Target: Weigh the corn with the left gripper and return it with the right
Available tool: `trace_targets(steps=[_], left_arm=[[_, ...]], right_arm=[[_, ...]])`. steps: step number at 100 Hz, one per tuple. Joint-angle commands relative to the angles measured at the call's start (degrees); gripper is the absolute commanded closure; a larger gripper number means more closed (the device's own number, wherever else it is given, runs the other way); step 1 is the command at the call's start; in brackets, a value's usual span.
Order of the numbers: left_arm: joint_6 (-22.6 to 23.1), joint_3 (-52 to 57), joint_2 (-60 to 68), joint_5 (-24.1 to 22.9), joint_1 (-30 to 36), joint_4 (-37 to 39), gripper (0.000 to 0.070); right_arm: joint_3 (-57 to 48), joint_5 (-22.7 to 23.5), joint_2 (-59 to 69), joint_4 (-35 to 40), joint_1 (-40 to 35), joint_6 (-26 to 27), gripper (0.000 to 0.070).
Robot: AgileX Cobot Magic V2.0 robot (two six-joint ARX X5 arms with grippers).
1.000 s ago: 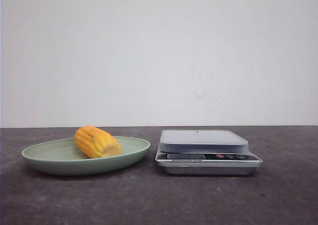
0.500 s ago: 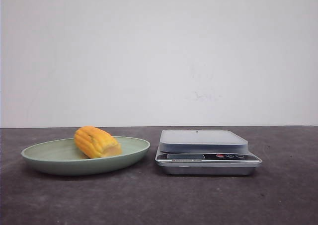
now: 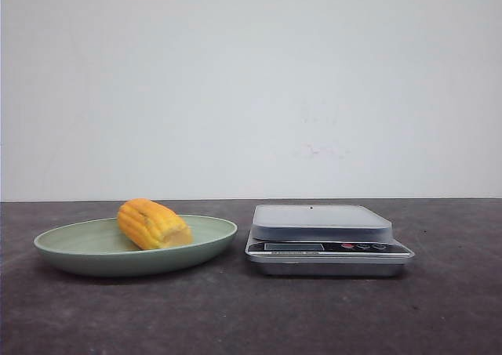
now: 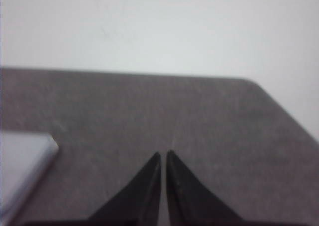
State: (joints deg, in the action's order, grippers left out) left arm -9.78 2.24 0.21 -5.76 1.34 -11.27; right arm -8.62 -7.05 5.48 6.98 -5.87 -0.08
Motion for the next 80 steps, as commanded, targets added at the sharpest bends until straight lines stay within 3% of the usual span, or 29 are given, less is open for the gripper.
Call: trace_targets(steps=[1,16,80], left_arm=[[0.5,-0.8,0.0,0.0,0.0,-0.3,0.0622],[0.5,-0.8,0.0,0.0,0.0,-0.2,0.0622],[0.5,-0.8,0.0,0.0,0.0,-0.3,0.0622]], right_arm=[[3.1,0.2,-1.7,-3.7,0.4,-0.5,0.0686],[7.9,0.2,-5.2,-5.2,1.2,1.0,0.0686],[7.9,0.0,-5.2,-1.9,1.5,2.9,0.0686]])
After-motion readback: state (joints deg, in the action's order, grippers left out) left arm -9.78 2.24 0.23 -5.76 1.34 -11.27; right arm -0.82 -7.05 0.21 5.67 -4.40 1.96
